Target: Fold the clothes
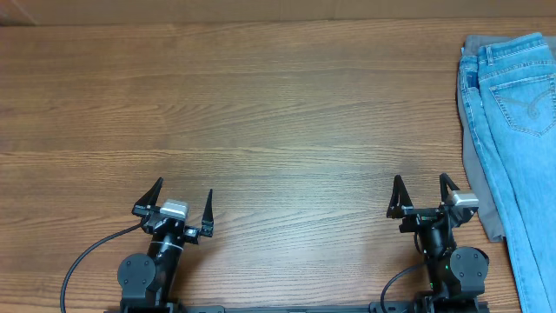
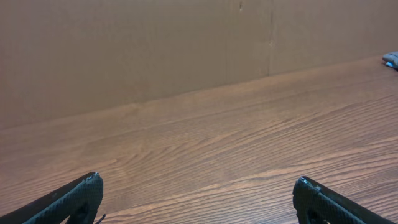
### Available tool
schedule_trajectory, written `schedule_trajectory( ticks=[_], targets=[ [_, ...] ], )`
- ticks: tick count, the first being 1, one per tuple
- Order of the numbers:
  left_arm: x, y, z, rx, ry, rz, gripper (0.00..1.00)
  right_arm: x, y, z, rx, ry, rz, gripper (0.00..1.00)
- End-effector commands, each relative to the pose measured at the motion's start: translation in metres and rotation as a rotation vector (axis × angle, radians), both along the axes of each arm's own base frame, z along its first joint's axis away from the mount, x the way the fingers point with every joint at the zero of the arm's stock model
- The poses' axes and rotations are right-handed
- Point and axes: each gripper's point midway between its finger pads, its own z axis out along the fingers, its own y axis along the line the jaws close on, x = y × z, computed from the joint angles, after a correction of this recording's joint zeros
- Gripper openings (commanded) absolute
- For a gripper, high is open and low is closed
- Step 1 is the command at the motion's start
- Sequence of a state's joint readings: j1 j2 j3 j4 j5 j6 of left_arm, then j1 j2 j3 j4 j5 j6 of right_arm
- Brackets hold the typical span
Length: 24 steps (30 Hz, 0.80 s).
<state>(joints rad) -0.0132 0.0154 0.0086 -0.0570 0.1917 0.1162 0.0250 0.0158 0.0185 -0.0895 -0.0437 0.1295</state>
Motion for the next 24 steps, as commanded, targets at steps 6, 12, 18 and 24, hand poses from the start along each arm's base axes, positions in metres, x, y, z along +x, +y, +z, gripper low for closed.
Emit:
schedule_trajectory(
  ticks=[6, 12, 18, 24],
  targets=[
    [-0.001, -0.001, 0.001, 0.024, -0.013, -0.01, 1.0, 0.0, -0.003, -0.002, -0.007, -0.004, -0.017, 1.0],
    [-0.001, -0.001, 0.001, 0.024, -0.013, -0.01, 1.0, 0.0, -0.003, -0.002, -0.007, -0.004, -0.017, 1.0],
    [-0.001, -0.001, 0.001, 0.024, -0.013, -0.01, 1.0, 0.0, -0.003, -0.002, -0.007, -0.004, -0.017, 1.0],
    [-0.001, -0.001, 0.001, 0.024, -0.013, -0.01, 1.0, 0.0, 0.003, 0.013, 0.023, -0.06, 0.018, 1.0]
  ],
)
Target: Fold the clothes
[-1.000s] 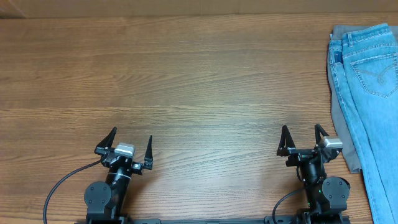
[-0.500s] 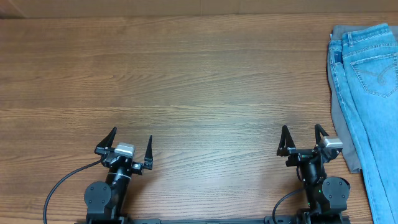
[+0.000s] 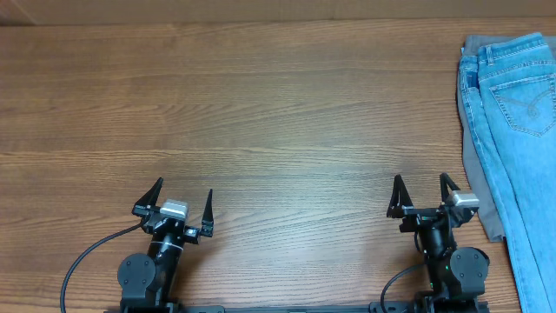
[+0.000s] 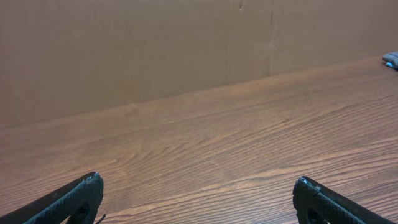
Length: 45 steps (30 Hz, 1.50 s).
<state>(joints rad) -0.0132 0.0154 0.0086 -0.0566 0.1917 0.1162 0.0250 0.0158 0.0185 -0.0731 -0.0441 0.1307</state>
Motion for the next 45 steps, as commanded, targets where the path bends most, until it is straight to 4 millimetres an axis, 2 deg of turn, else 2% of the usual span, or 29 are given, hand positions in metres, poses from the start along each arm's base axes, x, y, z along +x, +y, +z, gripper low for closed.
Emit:
schedule_trajectory(
  ticks=[1, 2, 3, 4, 5, 9, 11, 14, 19, 22, 25, 28, 32, 34, 35, 38, 41, 42, 43, 45],
  targets=[
    [-0.001, -0.001, 0.001, 0.024, -0.013, -0.01, 1.0, -0.001, 0.006, 0.014, 0.036, -0.063, 0.038, 1.0],
    [-0.001, -0.001, 0.001, 0.024, -0.013, -0.01, 1.0, -0.003, 0.015, 0.024, 0.087, -0.096, 0.093, 1.0],
    [-0.001, -0.001, 0.001, 0.024, -0.013, -0.01, 1.0, -0.008, 0.033, 0.032, 0.199, -0.104, 0.212, 1.0],
    [-0.001, -0.001, 0.001, 0.024, -0.013, -0.01, 1.0, -0.012, 0.045, 0.033, 0.264, -0.087, 0.285, 1.0],
    [-0.001, -0.001, 0.001, 0.024, -0.013, -0.01, 1.0, -0.019, 0.062, 0.026, 0.354, -0.017, 0.393, 1.0],
    [-0.001, -0.001, 0.001, 0.024, -0.013, -0.01, 1.0, -0.02, 0.064, 0.023, 0.378, 0.005, 0.401, 1.0],
    [-0.001, -0.001, 0.001, 0.024, -0.013, -0.01, 1.0, -0.023, 0.069, 0.029, 0.382, -0.01, 0.438, 1.0],
    [-0.001, -0.001, 0.001, 0.024, -0.013, -0.01, 1.0, -0.037, 0.079, 0.063, 0.337, -0.151, 0.541, 1.0],
    [-0.001, -0.001, 0.001, 0.024, -0.013, -0.01, 1.0, -0.044, 0.076, 0.102, 0.299, -0.228, 0.528, 1.0],
    [-0.001, -0.001, 0.001, 0.024, -0.013, -0.01, 1.0, -0.044, 0.076, 0.131, 0.225, -0.224, 0.511, 1.0],
    [-0.001, -0.001, 0.001, 0.025, -0.013, -0.01, 1.0, -0.032, 0.07, 0.154, 0.151, -0.193, 0.456, 1.0],
    [-0.001, -0.001, 0.001, 0.024, -0.013, -0.01, 1.0, 0.003, 0.054, 0.177, 0.045, -0.069, 0.326, 1.0],
    [-0.001, -0.001, 0.001, 0.024, -0.013, -0.01, 1.0, 0.067, 0.006, 0.175, -0.061, 0.207, 0.05, 1.0],
    [-0.001, -0.001, 0.001, 0.024, -0.013, -0.01, 1.0, 0.11, -0.025, 0.16, -0.114, 0.415, -0.079, 1.0],
    [-0.001, -0.001, 0.001, 0.024, -0.013, -0.01, 1.0, 0.124, -0.035, 0.153, -0.118, 0.48, -0.111, 1.0],
    [-0.001, -0.001, 0.001, 0.024, -0.013, -0.01, 1.0, 0.157, -0.048, 0.121, -0.12, 0.701, -0.133, 1.0],
    [-0.001, -0.001, 0.001, 0.024, -0.013, -0.01, 1.0, 0.195, -0.053, 0.094, -0.199, 0.799, -0.105, 1.0],
    [-0.001, -0.001, 0.001, 0.024, -0.013, -0.01, 1.0, 0.212, -0.063, 0.082, -0.24, 0.809, -0.14, 1.0],
    [-0.001, -0.001, 0.001, 0.024, -0.013, -0.01, 1.0, 0.23, -0.083, 0.067, -0.282, 0.818, -0.239, 1.0],
    [-0.001, -0.001, 0.001, 0.024, -0.013, -0.01, 1.0, 0.247, -0.108, 0.05, -0.332, 0.824, -0.36, 1.0]
  ],
)
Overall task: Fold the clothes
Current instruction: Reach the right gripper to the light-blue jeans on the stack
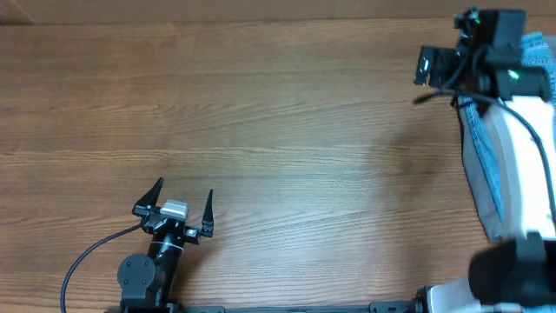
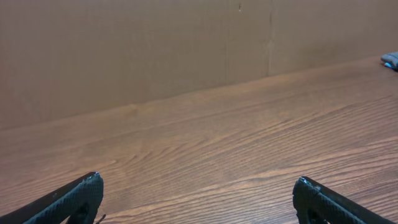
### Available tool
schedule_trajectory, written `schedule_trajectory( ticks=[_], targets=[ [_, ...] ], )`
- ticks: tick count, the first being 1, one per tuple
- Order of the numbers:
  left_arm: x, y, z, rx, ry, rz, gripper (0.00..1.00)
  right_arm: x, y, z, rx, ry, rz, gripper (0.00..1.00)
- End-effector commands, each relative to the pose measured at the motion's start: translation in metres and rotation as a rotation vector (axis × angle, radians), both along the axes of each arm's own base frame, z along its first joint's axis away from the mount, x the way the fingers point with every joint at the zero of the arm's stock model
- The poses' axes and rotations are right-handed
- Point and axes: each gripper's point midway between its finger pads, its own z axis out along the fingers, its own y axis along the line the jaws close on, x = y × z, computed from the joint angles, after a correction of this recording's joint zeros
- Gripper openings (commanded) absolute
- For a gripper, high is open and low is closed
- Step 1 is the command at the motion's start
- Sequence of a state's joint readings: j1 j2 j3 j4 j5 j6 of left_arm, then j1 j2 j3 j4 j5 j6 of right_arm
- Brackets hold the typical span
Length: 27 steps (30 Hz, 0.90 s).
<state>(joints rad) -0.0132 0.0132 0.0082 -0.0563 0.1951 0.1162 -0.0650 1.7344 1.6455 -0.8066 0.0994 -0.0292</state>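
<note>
Blue jeans (image 1: 480,148) lie along the table's right edge on a grey garment (image 1: 492,228); my right arm covers most of them. My right gripper (image 1: 447,54) hangs over the jeans' top left corner, with one dark finger (image 1: 425,65) well out to the left, so it reads as open and empty. My left gripper (image 1: 182,198) stands open over bare wood at the front left. In the left wrist view the left gripper (image 2: 196,188) holds nothing, and a corner of the jeans (image 2: 392,59) shows at the far right.
The wooden table (image 1: 261,113) stretches bare between the arms. A brown cardboard wall (image 2: 155,50) stands along the far edge. My right arm's white link (image 1: 526,165) crosses above the clothes at the right edge.
My right arm was at the front right and is now stretched to the far right corner above the jeans. The left arm and the clothes have not moved.
At both earlier moments the two grippers stood open at the front of the table, and the jeans lay untouched at the right edge. Now only the right gripper has moved, and it is over the jeans' top end.
</note>
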Motion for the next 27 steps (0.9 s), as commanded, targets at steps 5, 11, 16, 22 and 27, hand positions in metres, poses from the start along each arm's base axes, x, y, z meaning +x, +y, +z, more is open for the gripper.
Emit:
schedule_trajectory(
  ticks=[5, 11, 16, 22, 27],
  targets=[
    [0.0, 0.0, 0.0, 0.025, -0.01, -0.006, 1.0, 0.052, -0.096, -0.055, -0.384, 0.031, -0.235, 1.0],
    [0.0, 0.0, 0.0, 0.025, -0.01, -0.006, 1.0, 0.065, -0.133, -0.123, -0.414, 0.109, -0.251, 1.0],
    [0.0, 0.0, 0.0, 0.025, -0.01, -0.006, 1.0, 0.065, -0.152, -0.171, -0.4, 0.165, -0.26, 1.0],
    [0.0, 0.0, 0.0, 0.025, -0.01, -0.006, 1.0, 0.063, -0.16, -0.2, -0.386, 0.196, -0.262, 1.0],
    [0.0, 0.0, 0.0, 0.025, -0.01, -0.006, 1.0, 0.066, -0.16, -0.198, -0.384, 0.18, -0.265, 0.82]
  ],
)
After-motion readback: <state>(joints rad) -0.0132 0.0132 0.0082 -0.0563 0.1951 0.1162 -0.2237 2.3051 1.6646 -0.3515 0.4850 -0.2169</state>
